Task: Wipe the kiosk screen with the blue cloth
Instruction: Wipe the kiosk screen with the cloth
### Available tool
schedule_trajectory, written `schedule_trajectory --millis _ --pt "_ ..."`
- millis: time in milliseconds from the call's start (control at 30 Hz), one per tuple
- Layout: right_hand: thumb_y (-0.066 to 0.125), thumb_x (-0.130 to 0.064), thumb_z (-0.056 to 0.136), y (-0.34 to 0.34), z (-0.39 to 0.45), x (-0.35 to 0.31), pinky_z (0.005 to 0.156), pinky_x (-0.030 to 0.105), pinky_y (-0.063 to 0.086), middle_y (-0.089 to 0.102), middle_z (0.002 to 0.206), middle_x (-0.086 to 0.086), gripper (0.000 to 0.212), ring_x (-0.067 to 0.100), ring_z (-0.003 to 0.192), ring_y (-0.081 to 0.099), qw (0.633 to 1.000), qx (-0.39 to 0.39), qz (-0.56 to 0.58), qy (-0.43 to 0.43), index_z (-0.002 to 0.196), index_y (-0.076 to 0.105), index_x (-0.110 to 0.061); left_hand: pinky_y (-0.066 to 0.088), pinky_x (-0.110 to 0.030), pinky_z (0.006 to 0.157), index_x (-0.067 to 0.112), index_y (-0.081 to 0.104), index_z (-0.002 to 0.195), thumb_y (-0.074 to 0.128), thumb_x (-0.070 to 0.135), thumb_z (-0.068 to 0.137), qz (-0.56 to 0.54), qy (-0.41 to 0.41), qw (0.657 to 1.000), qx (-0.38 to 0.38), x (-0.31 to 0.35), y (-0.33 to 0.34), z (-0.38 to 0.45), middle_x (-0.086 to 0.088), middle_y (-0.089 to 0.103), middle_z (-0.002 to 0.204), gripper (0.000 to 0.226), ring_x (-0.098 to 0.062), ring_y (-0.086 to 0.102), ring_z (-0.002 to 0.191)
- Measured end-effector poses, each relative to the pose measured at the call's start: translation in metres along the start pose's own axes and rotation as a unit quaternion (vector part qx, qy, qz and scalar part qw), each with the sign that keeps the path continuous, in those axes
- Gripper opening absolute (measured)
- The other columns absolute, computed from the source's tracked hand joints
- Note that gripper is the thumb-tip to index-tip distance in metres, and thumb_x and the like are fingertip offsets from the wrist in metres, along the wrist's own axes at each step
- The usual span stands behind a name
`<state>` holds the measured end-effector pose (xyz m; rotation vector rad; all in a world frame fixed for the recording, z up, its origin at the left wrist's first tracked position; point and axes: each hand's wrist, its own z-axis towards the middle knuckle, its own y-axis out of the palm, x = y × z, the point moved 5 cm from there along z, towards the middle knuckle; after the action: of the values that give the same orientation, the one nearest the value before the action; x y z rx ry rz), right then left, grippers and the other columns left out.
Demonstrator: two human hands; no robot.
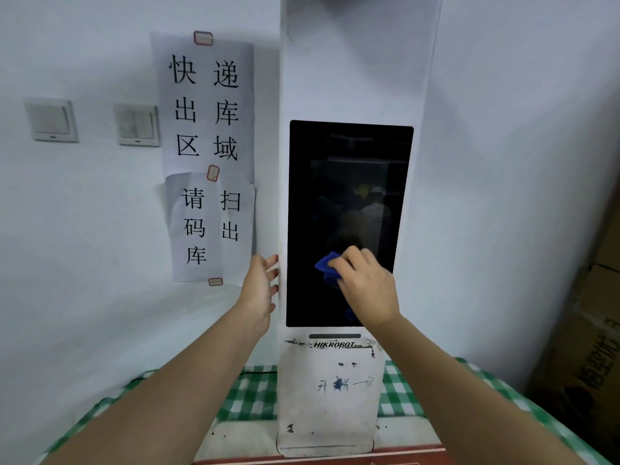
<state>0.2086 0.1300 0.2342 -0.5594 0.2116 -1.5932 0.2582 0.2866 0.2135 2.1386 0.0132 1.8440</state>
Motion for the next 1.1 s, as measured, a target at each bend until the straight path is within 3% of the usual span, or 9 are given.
schedule_trajectory --millis 133,233,333,400,533,600,733,900,1100 --pt "0.073 0.003 0.062 0.0 -0.015 0.013 0.04 0.025 0.023 0.055 0.077 0.002 0.026 0.021 0.064 0.049 0.994 -0.041 -0.041 -0.098 0.081 0.065 -0.014 0.019 -0.047 0.116 0.021 0.049 0.139 0.018 0.03 0.099 0.001 -0.003 1.0 0.002 0.0 0.001 -0.001 -0.004 0.047 0.145 0.052 -0.023 0.041 0.134" --pt "0.075 0.005 0.06 -0.011 -0.011 0.031 0.038 0.023 0.025 0.055 0.077 0.003 0.028 0.022 0.064 0.05 0.998 -0.026 -0.034 -0.038 0.08 0.066 -0.012 0.023 -0.044 0.112 0.019 0.047 0.14 0.017 0.029 0.1 -0.004 -0.003 1.0 -0.004 0.002 0.004 -0.006 -0.004 0.047 0.145 0.051 -0.023 0.043 0.13" --pt "0.074 0.006 0.062 -0.018 0.003 0.031 0.034 0.023 0.03 0.056 0.079 0.003 0.026 0.022 0.066 0.052 0.999 0.006 -0.006 0.052 0.081 0.066 -0.01 0.039 -0.032 0.081 0.018 0.046 0.14 0.016 0.028 0.1 -0.012 0.003 1.0 -0.002 0.006 0.008 -0.006 -0.004 0.054 0.131 0.051 -0.017 0.053 0.098" --pt "0.075 0.005 0.062 -0.016 0.008 0.022 0.034 0.023 0.031 0.055 0.08 0.004 0.027 0.022 0.067 0.051 0.996 0.007 0.003 0.084 0.083 0.065 -0.01 0.036 -0.027 0.058 0.017 0.048 0.135 0.018 0.029 0.1 -0.014 0.001 1.0 0.006 0.007 0.01 -0.006 -0.001 0.058 0.108 0.049 -0.011 0.051 0.077" --pt "0.078 0.002 0.055 -0.001 -0.009 0.002 0.039 0.023 0.021 0.053 0.077 0.004 0.033 0.022 0.065 0.049 0.998 -0.047 -0.027 -0.016 0.079 0.062 -0.012 0.039 -0.014 0.033 0.019 0.055 0.087 0.021 0.029 0.097 -0.008 -0.014 1.0 0.006 0.007 0.014 -0.006 0.003 0.048 0.074 0.036 -0.009 0.05 0.058" --pt "0.078 0.0 0.057 -0.001 -0.018 0.008 0.041 0.024 0.019 0.052 0.077 0.003 0.031 0.021 0.064 0.048 0.994 -0.07 -0.048 -0.068 0.077 0.06 -0.014 0.027 -0.006 0.023 0.021 0.045 0.07 0.022 0.03 0.096 -0.01 -0.01 1.0 0.007 0.007 0.013 -0.006 0.004 0.044 0.07 0.036 -0.005 0.055 0.039" --pt "0.076 0.003 0.058 -0.012 -0.013 0.035 0.039 0.024 0.021 0.052 0.075 0.003 0.028 0.021 0.062 0.048 0.996 -0.055 -0.063 -0.038 0.076 0.062 -0.014 0.031 -0.008 0.026 0.021 0.042 0.068 0.021 0.031 0.096 -0.011 -0.019 1.0 0.004 0.007 0.012 -0.007 0.005 0.043 0.07 0.037 -0.007 0.053 0.047" --pt "0.077 0.004 0.058 -0.016 -0.001 0.031 0.034 0.023 0.028 0.054 0.077 0.004 0.03 0.021 0.065 0.051 0.998 -0.02 -0.016 0.059 0.08 0.064 -0.01 0.031 -0.024 0.049 0.022 0.036 0.066 0.021 0.031 0.096 -0.002 -0.013 1.0 0.011 0.01 0.019 -0.009 0.005 0.041 0.069 0.035 -0.009 0.044 0.057" --pt "0.077 0.004 0.055 -0.006 -0.017 0.019 0.04 0.024 0.021 0.052 0.076 0.004 0.033 0.022 0.063 0.047 0.994 -0.071 -0.045 -0.073 0.077 0.06 -0.013 0.034 -0.033 0.069 0.02 0.043 0.07 0.023 0.032 0.097 0.009 -0.002 1.0 0.013 0.015 0.025 -0.013 0.0 0.052 0.079 0.036 -0.012 0.048 0.07"
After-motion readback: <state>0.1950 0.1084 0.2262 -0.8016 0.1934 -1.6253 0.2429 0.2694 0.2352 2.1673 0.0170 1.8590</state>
